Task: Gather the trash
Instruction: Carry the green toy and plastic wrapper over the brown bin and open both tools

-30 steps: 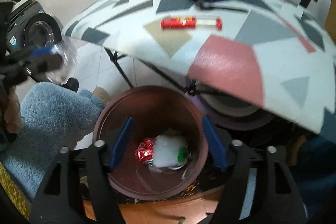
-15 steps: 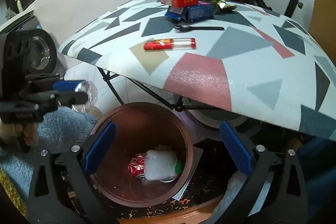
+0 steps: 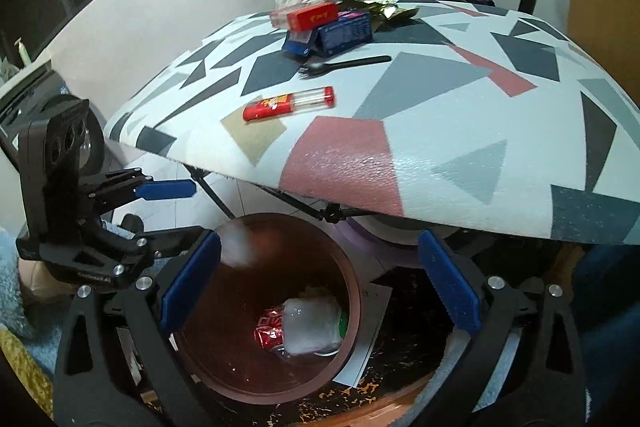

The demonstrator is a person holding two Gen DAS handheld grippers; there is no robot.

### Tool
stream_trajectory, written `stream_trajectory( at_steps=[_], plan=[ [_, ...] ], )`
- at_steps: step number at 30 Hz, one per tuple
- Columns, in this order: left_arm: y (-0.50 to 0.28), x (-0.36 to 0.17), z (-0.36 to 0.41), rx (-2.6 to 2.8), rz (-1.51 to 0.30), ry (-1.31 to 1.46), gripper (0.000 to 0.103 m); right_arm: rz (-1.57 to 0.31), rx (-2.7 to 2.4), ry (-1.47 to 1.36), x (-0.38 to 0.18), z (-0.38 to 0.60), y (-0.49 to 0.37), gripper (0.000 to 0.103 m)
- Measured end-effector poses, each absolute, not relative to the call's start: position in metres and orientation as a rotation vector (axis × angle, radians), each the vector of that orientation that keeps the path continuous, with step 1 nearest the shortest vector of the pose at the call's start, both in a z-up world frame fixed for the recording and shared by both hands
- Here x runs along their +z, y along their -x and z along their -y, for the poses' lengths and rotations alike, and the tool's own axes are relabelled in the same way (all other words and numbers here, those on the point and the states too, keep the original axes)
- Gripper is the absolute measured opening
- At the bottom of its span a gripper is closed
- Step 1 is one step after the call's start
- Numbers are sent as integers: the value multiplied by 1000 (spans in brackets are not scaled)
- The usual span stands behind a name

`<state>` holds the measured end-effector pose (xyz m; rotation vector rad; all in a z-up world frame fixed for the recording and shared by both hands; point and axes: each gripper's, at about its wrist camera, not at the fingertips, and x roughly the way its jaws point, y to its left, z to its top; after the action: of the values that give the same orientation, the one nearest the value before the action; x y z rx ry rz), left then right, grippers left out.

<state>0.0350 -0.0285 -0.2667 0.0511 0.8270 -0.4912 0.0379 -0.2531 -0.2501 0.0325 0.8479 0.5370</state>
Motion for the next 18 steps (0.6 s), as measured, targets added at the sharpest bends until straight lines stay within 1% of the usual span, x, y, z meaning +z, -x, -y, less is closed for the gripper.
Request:
stream_trajectory(
  at_steps=[4,9,18],
  plan=[
    [-30,-252,16,-452,-795,-39,88,-852,542,-24,-251,250,-39,97],
    [-22,-229,-10,-373,-760,18,97,-854,561,2,-251,244,-38,97],
    [-11,-201,-31,-295,-716,11,97,-853,566,36,-245,235,-41,97]
  ],
)
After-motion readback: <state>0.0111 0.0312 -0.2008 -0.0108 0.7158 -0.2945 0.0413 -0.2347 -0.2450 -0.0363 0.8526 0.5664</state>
